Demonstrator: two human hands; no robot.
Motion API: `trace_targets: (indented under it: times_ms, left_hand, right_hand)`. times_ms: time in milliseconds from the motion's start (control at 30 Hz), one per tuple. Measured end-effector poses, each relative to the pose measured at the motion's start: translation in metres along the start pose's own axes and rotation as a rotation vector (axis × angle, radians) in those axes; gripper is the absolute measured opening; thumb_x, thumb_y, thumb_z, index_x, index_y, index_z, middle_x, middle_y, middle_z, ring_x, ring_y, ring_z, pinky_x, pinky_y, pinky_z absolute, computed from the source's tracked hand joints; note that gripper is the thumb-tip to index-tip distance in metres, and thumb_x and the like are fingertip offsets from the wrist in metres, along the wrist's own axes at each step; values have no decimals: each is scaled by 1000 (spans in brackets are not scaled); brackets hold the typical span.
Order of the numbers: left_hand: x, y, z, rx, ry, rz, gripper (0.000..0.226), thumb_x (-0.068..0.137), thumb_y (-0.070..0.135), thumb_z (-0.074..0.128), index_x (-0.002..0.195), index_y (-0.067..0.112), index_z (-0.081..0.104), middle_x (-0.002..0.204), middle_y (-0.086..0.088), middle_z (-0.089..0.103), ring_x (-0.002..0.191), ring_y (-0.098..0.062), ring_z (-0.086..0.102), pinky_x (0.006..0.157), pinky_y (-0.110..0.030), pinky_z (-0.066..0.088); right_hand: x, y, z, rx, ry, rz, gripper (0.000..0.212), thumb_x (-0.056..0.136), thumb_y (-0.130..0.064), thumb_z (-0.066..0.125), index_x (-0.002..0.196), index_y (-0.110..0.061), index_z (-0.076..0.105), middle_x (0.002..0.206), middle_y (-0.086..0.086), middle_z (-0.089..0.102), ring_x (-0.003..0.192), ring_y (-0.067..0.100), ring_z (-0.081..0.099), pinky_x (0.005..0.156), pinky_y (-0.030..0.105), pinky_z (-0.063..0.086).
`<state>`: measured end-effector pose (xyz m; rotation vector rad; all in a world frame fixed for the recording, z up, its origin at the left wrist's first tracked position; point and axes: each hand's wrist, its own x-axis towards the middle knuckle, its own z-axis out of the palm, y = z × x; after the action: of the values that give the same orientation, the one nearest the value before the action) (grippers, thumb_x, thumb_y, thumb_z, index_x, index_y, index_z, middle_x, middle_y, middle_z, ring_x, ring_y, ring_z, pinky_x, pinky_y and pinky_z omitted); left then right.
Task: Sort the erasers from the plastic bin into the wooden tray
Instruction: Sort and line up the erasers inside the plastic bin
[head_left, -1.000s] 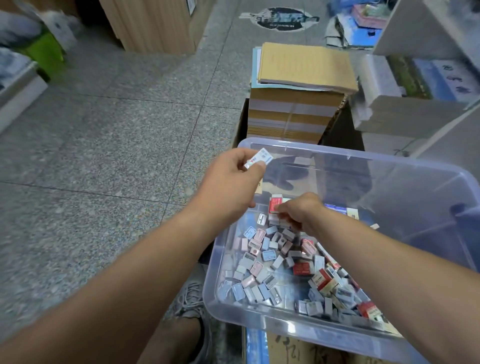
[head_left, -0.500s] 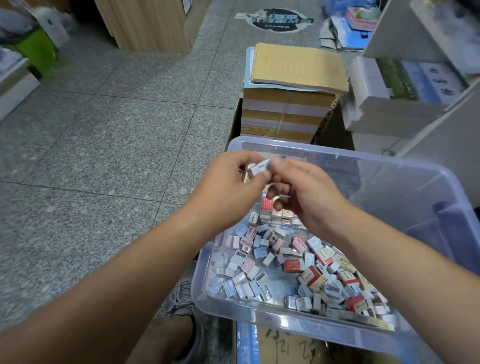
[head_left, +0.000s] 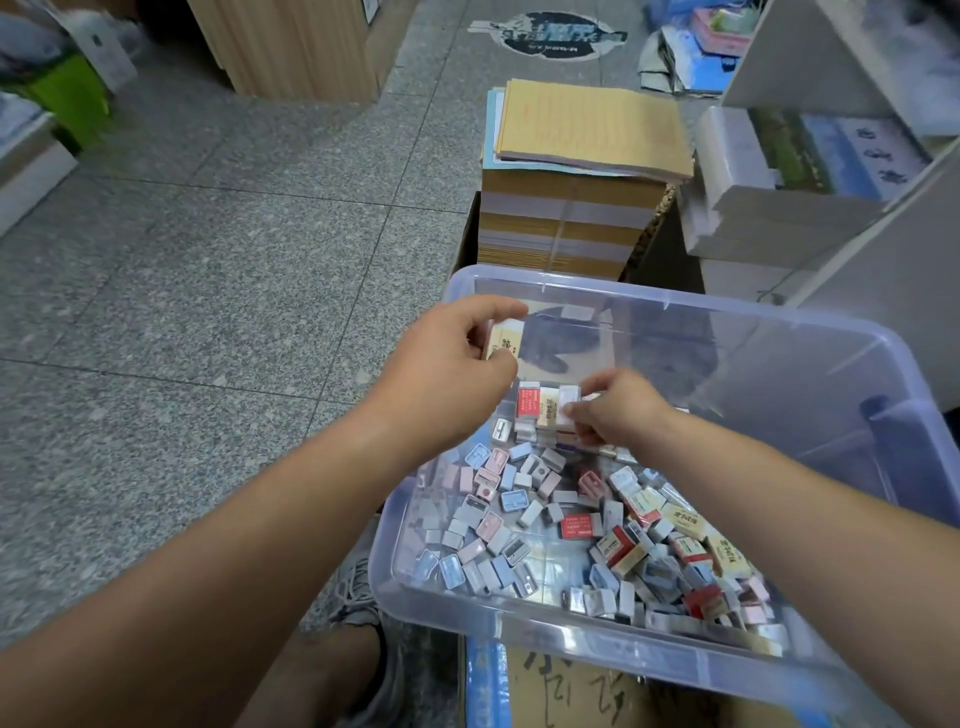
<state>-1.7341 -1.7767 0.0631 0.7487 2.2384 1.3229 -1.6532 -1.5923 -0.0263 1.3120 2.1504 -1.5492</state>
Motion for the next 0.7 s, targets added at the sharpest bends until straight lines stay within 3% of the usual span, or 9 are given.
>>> trace_targets:
  times_ms: [100, 267, 400, 533, 700]
  left_hand:
    - [2, -1, 1, 11, 5, 6, 44, 94, 8, 59, 129, 36, 64, 72, 6, 39, 66, -15, 48, 78, -52, 60]
    - [3, -1, 1, 11, -1, -1, 41, 95, 7, 59, 125, 35, 65, 70, 8, 38, 65, -14, 46, 76, -53, 60]
    - [5, -2, 1, 22, -1, 15, 40, 95, 8, 60, 125, 33, 66, 67, 9, 38, 64, -13, 46, 76, -49, 60]
    - [5, -2, 2, 17, -4, 20, 38, 94, 9, 62, 124, 32, 65, 72, 5, 43, 66, -15, 48, 77, -51, 60]
    - [7, 0, 4, 55, 34, 38, 27, 92, 13, 67, 112, 30, 70, 76, 6, 56, 63, -9, 52, 72, -38, 54]
  right_hand:
    - [19, 0, 11, -3, 44, 10, 19, 87, -10, 78, 88, 7, 68, 79, 21, 74, 77, 34, 75, 80, 51, 62]
    - [34, 1, 21, 15, 68, 55, 23, 88, -11, 78, 88, 11, 69, 71, 19, 72, 62, 29, 71, 72, 50, 64]
    - [37, 6, 18, -137, 85, 34, 32, 90, -24, 78, 82, 8, 74, 68, 15, 74, 62, 34, 73, 72, 51, 63]
    - [24, 3, 10, -208, 86, -2, 35, 91, -34, 74, 75, -5, 66, 70, 13, 66, 58, 26, 59, 64, 41, 58]
    - [-41, -28, 2, 488, -191, -216, 18, 99, -8, 52, 97, -3, 70, 87, 13, 71, 74, 29, 65, 56, 33, 53]
